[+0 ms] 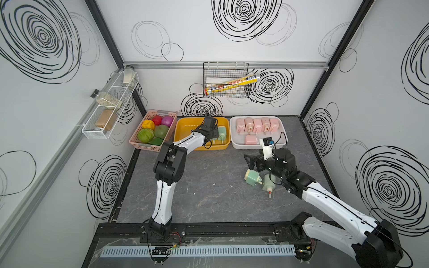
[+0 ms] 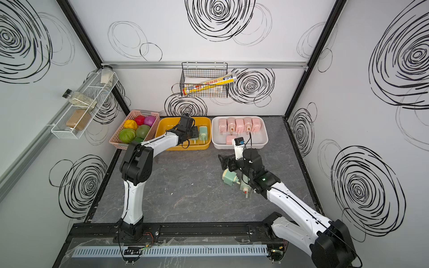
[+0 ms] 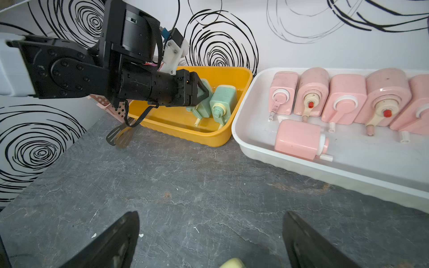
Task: Place the pencil sharpeners by color into the storage box
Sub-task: Place the pencil sharpener in the storage box.
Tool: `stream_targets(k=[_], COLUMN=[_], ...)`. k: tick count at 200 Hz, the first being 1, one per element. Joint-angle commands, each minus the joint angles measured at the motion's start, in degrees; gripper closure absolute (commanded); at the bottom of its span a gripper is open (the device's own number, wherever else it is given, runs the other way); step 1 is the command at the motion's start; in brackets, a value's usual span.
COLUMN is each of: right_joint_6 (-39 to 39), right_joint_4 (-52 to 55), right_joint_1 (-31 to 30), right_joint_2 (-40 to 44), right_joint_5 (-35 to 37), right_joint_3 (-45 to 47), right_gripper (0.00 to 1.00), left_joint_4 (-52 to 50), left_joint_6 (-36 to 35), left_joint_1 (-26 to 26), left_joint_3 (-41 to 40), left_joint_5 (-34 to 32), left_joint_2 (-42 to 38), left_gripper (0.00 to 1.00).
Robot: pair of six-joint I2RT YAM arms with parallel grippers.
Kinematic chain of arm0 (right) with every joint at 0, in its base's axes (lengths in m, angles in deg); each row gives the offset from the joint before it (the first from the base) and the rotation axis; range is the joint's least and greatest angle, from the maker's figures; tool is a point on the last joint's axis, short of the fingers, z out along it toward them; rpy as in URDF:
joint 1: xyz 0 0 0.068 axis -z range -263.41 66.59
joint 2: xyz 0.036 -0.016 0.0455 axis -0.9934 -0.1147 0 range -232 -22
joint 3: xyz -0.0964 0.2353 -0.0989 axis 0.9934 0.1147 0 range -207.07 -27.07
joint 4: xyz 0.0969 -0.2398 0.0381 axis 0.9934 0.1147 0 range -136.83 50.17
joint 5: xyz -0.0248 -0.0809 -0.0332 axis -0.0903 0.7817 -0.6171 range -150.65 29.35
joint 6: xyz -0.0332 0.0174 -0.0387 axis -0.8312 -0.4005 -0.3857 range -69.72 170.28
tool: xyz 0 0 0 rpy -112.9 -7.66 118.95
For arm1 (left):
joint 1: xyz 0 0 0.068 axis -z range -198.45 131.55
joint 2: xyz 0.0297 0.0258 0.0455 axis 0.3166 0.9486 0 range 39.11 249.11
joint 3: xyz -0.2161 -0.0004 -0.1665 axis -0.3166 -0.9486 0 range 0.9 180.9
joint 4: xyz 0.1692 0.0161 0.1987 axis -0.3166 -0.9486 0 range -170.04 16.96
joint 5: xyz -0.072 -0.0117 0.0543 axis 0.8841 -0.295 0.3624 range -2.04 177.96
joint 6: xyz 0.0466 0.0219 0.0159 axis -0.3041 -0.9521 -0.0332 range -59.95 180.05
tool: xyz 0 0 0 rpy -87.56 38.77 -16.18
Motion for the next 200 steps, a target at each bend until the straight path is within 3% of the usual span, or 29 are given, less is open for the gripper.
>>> stream_targets(k=[1, 104, 200], right_joint_6=[-0.26, -0.47, -0.29], right_joint_4=[1.36, 2.06, 1.79], right_joint_1=[0.21, 0.41, 0.57], right_joint_2=[1.47, 3.03, 3.16], right_joint_5=[0.35, 0.50, 0.32], right_joint_3=[0.43, 1.31, 1.60], right_gripper=[0.00, 0.00, 0.00], left_joint_4=[1.88, 0.68, 1.73], left_joint_6=[0.42, 2.53, 3.82], left_joint_1=[0.38, 0.33, -1.64], left_joint_3=[1.43, 3.03, 1.89], left_joint_5=[-1.77, -1.08, 3.02], left_joint_2=[0.75, 3.70, -1.36], left_gripper=[0.71, 0.28, 0.18])
